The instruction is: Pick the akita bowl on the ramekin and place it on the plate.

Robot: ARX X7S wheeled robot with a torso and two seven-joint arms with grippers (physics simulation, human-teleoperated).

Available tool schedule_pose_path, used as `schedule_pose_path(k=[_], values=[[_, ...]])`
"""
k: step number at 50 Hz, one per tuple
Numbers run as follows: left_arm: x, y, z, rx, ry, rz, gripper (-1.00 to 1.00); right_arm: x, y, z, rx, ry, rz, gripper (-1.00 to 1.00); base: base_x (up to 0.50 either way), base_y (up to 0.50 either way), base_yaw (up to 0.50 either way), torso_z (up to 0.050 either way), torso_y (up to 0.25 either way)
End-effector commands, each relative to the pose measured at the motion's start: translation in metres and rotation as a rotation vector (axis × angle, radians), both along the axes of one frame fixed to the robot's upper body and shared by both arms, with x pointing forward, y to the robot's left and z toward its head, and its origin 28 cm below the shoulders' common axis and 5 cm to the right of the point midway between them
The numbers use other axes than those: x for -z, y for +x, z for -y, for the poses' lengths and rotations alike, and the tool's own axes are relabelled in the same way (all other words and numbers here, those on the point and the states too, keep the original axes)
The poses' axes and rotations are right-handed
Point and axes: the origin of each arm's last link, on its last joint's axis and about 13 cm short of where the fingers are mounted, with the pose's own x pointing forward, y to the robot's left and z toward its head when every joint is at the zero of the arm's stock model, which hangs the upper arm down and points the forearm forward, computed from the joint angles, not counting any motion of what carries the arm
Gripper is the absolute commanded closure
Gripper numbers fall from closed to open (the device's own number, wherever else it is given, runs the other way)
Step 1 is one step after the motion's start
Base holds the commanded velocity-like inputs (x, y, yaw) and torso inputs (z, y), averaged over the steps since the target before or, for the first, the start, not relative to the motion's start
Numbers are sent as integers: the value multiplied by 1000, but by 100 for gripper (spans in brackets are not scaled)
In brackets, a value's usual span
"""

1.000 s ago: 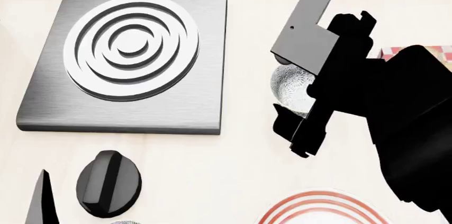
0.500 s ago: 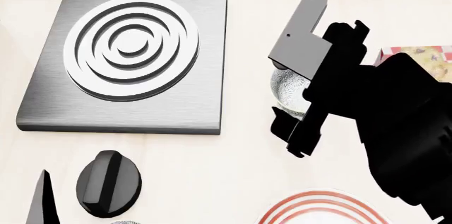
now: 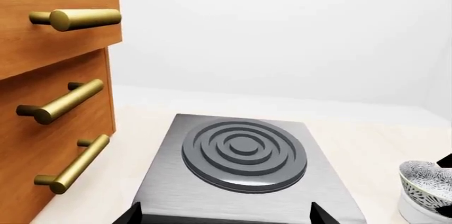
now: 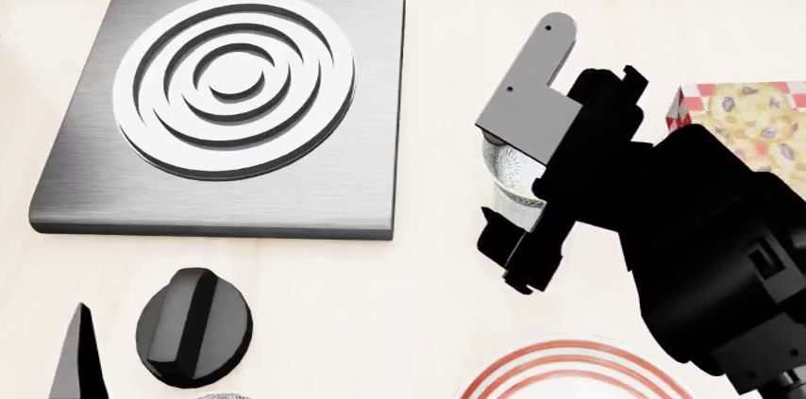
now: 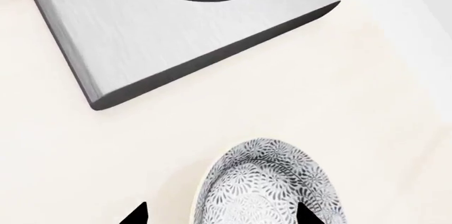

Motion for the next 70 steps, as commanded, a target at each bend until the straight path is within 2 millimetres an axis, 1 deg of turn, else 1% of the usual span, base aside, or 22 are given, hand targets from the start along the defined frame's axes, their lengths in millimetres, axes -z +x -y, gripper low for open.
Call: schedule_pose_path(k=[1, 15, 16, 36, 38, 39, 43, 47, 65, 70], values=[[1, 1, 1, 4, 3, -1, -100, 10, 3, 0, 13, 5, -7, -100, 0, 0, 0, 0, 0], [1, 1, 0, 0, 4, -2, -100, 21, 4, 1, 30, 11, -21, -100, 0, 0, 0, 0, 0], [1, 1, 0, -2, 4, -2, -100, 21, 4, 1, 31, 10, -20, 100, 0, 0, 0, 0, 0], [3, 1, 1, -1, 8, -8, -100, 26, 0, 2, 23, -16, -24, 100, 0, 0, 0, 0, 0], [3, 1, 1, -1, 7, -8, -100, 23, -1, 3, 19, -24, -18, 100, 0, 0, 0, 0, 0], [3, 1, 1, -2, 8, -8, -100, 16, -3, 4, 17, -23, -10, 100, 0, 0, 0, 0, 0], [4, 1, 2, 0, 9, -11, -100, 1, -8, 8, 21, -32, 13, 100, 0, 0, 0, 0, 0], [4, 1, 2, 1, 9, -15, -100, -11, -13, 12, 31, -52, 30, 100, 0, 0, 0, 0, 0], [3, 1, 2, 4, 1, -14, -100, -36, -21, 14, 16, -86, 52, 100, 0, 0, 0, 0, 0], [3, 2, 2, 4, 1, -15, -100, -44, -30, 14, -6, -116, 62, 100, 0, 0, 0, 0, 0]])
